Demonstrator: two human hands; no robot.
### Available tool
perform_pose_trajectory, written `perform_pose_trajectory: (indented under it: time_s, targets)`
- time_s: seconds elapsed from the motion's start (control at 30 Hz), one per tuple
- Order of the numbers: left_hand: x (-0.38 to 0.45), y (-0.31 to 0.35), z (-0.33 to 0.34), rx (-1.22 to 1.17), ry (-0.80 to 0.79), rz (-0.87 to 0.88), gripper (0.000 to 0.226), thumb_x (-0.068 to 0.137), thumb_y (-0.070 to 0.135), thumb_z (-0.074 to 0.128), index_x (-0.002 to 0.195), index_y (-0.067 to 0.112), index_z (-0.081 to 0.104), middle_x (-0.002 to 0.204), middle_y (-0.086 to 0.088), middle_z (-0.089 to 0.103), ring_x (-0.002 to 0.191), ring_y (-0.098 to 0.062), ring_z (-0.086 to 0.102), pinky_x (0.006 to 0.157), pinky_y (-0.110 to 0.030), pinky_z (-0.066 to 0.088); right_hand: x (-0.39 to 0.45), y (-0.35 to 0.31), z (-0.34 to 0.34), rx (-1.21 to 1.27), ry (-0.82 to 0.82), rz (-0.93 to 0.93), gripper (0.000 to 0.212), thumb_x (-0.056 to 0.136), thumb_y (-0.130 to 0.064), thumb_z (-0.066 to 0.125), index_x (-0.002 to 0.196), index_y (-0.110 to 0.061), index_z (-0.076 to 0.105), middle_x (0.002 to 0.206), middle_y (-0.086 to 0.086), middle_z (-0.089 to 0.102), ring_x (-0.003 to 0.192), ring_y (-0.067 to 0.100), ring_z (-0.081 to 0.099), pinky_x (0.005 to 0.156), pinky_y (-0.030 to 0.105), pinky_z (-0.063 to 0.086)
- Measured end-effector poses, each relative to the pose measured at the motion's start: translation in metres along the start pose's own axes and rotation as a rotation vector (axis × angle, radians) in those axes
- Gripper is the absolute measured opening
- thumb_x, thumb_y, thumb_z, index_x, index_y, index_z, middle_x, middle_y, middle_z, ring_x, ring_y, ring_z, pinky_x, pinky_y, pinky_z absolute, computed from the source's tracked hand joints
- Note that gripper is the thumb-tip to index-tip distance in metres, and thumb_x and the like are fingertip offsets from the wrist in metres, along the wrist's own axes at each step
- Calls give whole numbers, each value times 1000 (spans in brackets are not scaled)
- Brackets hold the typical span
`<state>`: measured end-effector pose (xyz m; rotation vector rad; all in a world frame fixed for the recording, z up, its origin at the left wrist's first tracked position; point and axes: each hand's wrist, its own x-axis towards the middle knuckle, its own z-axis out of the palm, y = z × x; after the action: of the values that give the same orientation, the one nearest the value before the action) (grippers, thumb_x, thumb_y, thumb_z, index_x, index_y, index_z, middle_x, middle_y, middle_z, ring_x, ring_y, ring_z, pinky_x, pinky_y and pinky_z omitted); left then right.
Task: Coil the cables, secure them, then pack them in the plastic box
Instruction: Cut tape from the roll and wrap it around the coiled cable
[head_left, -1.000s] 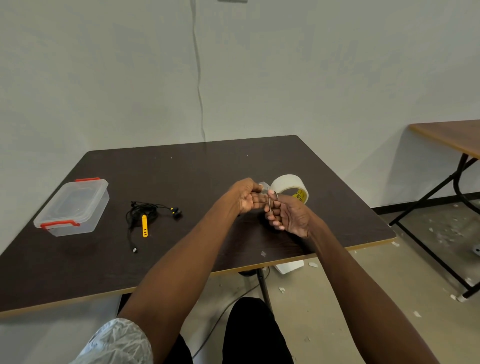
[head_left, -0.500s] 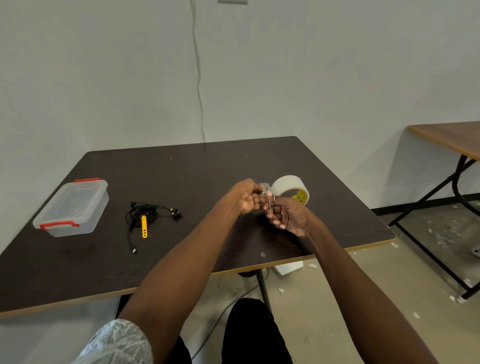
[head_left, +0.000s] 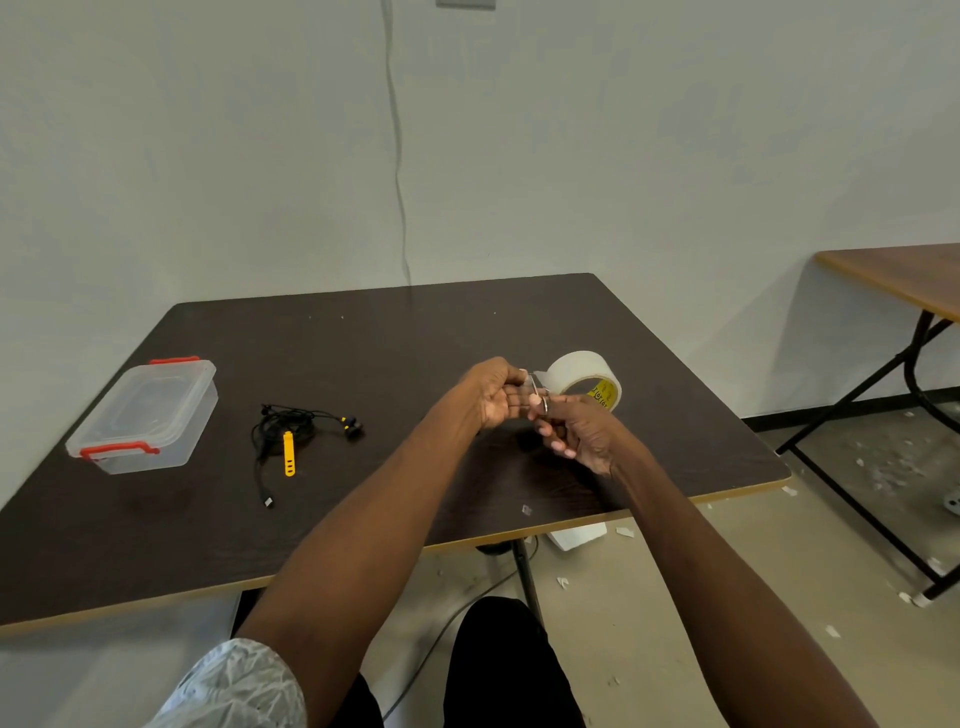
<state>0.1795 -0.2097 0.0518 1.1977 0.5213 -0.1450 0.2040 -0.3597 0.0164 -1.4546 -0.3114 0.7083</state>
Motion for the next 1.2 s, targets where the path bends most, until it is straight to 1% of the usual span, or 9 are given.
perform_pose_trajectory:
  time_s: [0.13, 0.27, 0.4, 0.43, 0.53, 0.67, 0.9, 1.07, 1.2]
  targets:
    - [0, 1, -1, 23, -3, 5, 20, 96, 0, 40, 84, 4, 56, 55, -8, 67, 48, -14, 66, 60, -32, 53, 0, -5, 4, -3, -1, 33, 43, 92, -46, 60, 81, -4, 64, 61, 6, 57, 41, 12, 45, 34, 18, 33]
    - [0, 1, -1, 21, -6, 2, 22, 97, 1, 38, 84, 1, 55, 54, -10, 67, 47, -16, 67, 64, -33, 54, -3, -7, 3, -30, -14, 47, 45, 92, -47, 59, 81, -4, 64, 61, 6, 58, 41, 12, 45, 35, 17, 34]
    - [-2, 1, -1, 22, 8, -1, 20, 98, 1, 37, 86, -1, 53, 54, -14, 67, 46, -20, 67, 50, -33, 57, -6, -5, 2, -81, -9, 65, 42, 91, -43, 60, 82, -3, 65, 64, 8, 57, 42, 13, 46, 35, 18, 33]
    - [-2, 1, 0, 25, 8, 0, 21, 99, 1, 36, 86, -1, 53, 55, -14, 67, 46, -20, 66, 50, -33, 56, -7, -4, 1, -105, -4, 71, 41, 90, -43, 61, 82, -3, 65, 63, 8, 57, 42, 13, 45, 35, 18, 32]
    - [-3, 0, 0, 31, -13, -3, 23, 100, 1, 34, 86, -1, 52, 59, -15, 68, 51, -23, 68, 59, -35, 57, -13, -5, -3, -199, -4, 95, 41, 89, -44, 62, 82, -4, 67, 60, 6, 56, 41, 12, 43, 36, 17, 29]
    - [-3, 0, -5, 2, -13, 1, 23, 100, 0, 32, 87, -2, 51, 57, -16, 67, 47, -23, 67, 49, -33, 56, -14, -10, -3, -248, 9, 54, 40, 89, -43, 62, 82, -5, 68, 59, 6, 57, 40, 12, 42, 36, 16, 29]
    - [-1, -3, -5, -25, -20, 9, 23, 100, -2, 30, 89, -4, 50, 54, -14, 66, 46, -21, 67, 47, -35, 56, -11, -7, -6, -181, 35, 19, 38, 89, -43, 62, 83, -5, 68, 61, 6, 57, 41, 12, 42, 36, 16, 29]
    - [2, -2, -6, 13, -21, 29, 26, 99, -2, 33, 83, 0, 54, 57, -10, 67, 49, -16, 67, 53, -31, 57, -5, -6, 4, -183, 52, 24, 41, 89, -45, 61, 84, -5, 65, 61, 6, 57, 42, 12, 41, 35, 17, 27]
    - [2, -3, -7, 1, -57, 23, 27, 96, -3, 34, 83, 0, 57, 58, -8, 67, 51, -16, 67, 73, -36, 54, 1, -8, 6, -146, 88, 38, 43, 90, -47, 58, 82, -6, 64, 62, 6, 57, 41, 12, 41, 34, 17, 29]
